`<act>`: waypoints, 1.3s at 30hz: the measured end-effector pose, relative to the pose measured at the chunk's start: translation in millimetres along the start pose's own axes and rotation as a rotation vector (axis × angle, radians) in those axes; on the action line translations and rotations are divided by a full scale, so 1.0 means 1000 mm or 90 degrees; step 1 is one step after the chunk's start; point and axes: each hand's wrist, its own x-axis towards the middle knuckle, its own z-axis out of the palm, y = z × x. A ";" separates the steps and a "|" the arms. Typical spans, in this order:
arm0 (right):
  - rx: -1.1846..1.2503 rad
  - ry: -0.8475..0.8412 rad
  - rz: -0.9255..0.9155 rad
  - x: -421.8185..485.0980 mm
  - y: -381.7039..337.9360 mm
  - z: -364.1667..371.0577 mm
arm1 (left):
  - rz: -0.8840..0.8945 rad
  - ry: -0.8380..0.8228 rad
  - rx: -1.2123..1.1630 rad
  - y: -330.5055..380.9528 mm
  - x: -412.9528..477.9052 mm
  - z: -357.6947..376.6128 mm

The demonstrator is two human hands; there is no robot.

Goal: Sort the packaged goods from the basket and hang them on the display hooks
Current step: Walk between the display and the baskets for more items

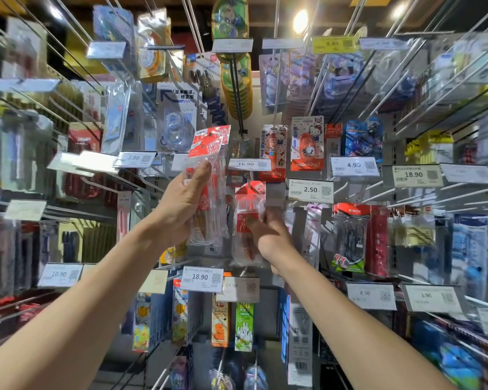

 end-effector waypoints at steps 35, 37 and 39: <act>0.116 -0.001 -0.224 -0.028 -0.003 0.025 | -0.073 0.101 0.017 -0.056 -0.013 0.020; 0.136 -0.043 -0.214 -0.032 -0.001 0.023 | -0.058 0.168 0.092 -0.059 -0.012 0.019; 0.169 -0.081 -0.201 -0.035 0.002 0.018 | -0.035 0.221 0.177 -0.057 -0.010 0.019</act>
